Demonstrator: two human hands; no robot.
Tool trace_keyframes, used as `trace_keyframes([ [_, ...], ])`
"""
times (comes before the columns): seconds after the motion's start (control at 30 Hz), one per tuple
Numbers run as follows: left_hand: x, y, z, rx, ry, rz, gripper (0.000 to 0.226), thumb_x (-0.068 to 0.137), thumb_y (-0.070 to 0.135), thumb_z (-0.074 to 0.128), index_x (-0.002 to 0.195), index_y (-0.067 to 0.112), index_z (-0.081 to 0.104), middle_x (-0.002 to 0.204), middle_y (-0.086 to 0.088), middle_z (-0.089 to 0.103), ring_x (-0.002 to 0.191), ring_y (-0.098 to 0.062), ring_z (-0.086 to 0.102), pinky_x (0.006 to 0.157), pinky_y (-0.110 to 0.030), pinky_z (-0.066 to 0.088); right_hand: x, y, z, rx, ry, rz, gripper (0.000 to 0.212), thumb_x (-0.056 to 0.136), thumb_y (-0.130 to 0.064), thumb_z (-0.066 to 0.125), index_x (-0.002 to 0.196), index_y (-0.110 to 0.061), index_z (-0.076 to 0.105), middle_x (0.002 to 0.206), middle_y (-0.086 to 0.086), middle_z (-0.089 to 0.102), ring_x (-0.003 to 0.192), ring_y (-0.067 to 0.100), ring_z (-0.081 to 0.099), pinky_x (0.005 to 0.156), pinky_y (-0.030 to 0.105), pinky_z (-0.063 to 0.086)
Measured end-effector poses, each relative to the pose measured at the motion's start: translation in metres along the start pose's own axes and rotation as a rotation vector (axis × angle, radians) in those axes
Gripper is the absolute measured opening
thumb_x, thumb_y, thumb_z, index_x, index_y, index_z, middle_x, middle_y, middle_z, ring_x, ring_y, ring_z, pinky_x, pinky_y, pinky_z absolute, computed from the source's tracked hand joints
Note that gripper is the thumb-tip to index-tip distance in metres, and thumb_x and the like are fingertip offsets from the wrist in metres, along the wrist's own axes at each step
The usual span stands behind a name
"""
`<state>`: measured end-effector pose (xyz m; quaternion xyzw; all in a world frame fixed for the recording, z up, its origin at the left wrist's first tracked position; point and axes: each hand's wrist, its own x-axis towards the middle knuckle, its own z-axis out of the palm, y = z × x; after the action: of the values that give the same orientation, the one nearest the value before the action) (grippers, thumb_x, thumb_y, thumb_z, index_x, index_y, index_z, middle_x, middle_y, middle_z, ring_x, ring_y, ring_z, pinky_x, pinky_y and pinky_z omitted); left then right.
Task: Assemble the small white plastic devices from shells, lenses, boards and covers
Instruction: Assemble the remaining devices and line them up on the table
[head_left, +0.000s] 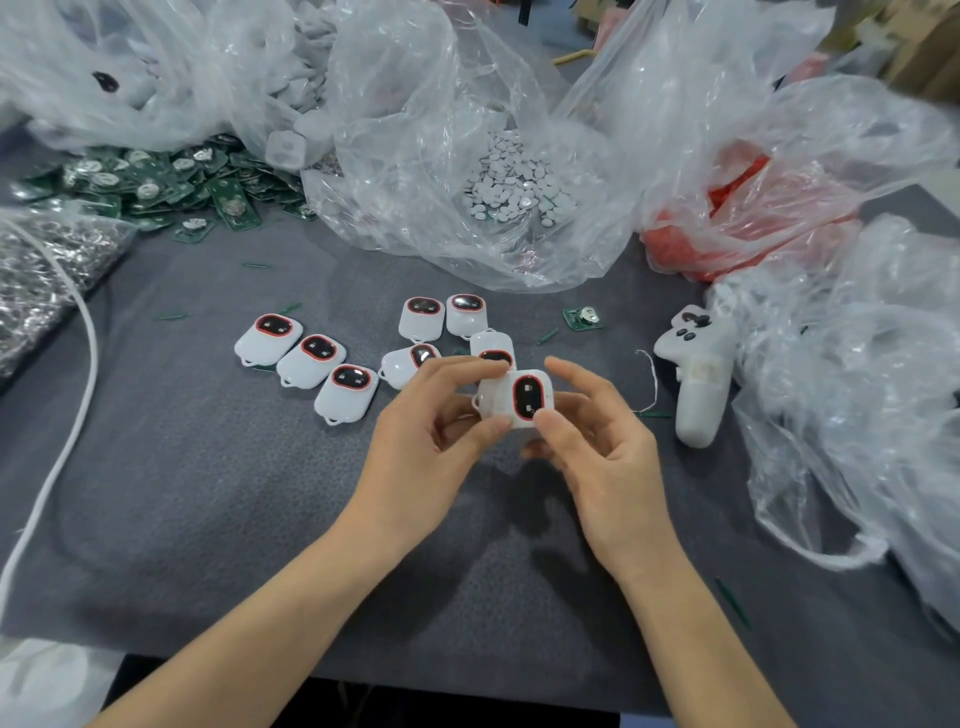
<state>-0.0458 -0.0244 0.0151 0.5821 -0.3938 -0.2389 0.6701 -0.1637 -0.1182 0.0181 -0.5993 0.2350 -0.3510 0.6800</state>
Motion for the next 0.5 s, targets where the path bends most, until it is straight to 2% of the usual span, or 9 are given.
trace_keyframes([
  [0.07, -0.0012, -0.0006, 0.0015, 0.026, -0.014, 0.004, 0.042, 0.083, -0.004, 0.068, 0.113, 0.025, 0.061, 0.118, -0.001, 0.061, 0.093, -0.022, 0.068, 0.085, -0.031, 0.053, 0.0002, 0.0003, 0.0011, -0.039, 0.027, 0.007, 0.024, 0.079, -0.017, 0.069, 0.103, -0.015, 0.068, 0.091, -0.001, 0.074, 0.077, 0.008, 0.067, 0.064, 0.019, 0.052],
  [0.2, -0.0011, -0.0003, 0.0, 0.015, -0.032, -0.078, 0.041, 0.086, 0.004, 0.067, 0.123, 0.021, 0.059, 0.107, 0.001, 0.07, 0.095, -0.015, 0.069, 0.087, -0.025, 0.054, -0.0003, 0.0008, -0.0008, -0.054, 0.058, 0.002, 0.02, 0.077, -0.014, 0.068, 0.097, -0.013, 0.068, 0.09, 0.001, 0.074, 0.081, 0.011, 0.069, 0.07, 0.021, 0.054],
  [0.27, 0.0002, 0.0008, -0.0011, 0.044, -0.047, -0.103, 0.031, 0.086, 0.012, 0.066, 0.115, 0.022, 0.063, 0.096, 0.002, 0.073, 0.088, -0.014, 0.07, 0.083, -0.027, 0.056, -0.0009, 0.0005, -0.0012, -0.076, 0.042, -0.015, 0.023, 0.074, -0.018, 0.069, 0.096, -0.014, 0.069, 0.091, 0.001, 0.074, 0.083, 0.012, 0.07, 0.074, 0.022, 0.055],
  [0.37, 0.0021, 0.002, -0.0027, -0.014, -0.103, -0.146, 0.024, 0.087, 0.003, 0.064, 0.102, 0.022, 0.065, 0.084, 0.003, 0.074, 0.075, -0.01, 0.07, 0.073, -0.02, 0.055, -0.0006, 0.0013, -0.0016, -0.086, 0.034, 0.004, 0.023, 0.07, -0.023, 0.071, 0.091, -0.013, 0.071, 0.084, 0.0, 0.075, 0.076, 0.01, 0.07, 0.069, 0.019, 0.053],
  [0.5, 0.0057, 0.0027, -0.0071, -0.082, -0.178, -0.162, 0.027, 0.086, 0.001, 0.062, 0.108, 0.018, 0.063, 0.077, -0.001, 0.071, 0.062, -0.01, 0.064, 0.063, -0.021, 0.053, 0.0007, 0.003, -0.0038, -0.03, -0.014, 0.089, 0.021, 0.068, -0.03, 0.072, 0.081, -0.013, 0.071, 0.073, 0.004, 0.071, 0.063, 0.011, 0.063, 0.059, 0.021, 0.051],
])
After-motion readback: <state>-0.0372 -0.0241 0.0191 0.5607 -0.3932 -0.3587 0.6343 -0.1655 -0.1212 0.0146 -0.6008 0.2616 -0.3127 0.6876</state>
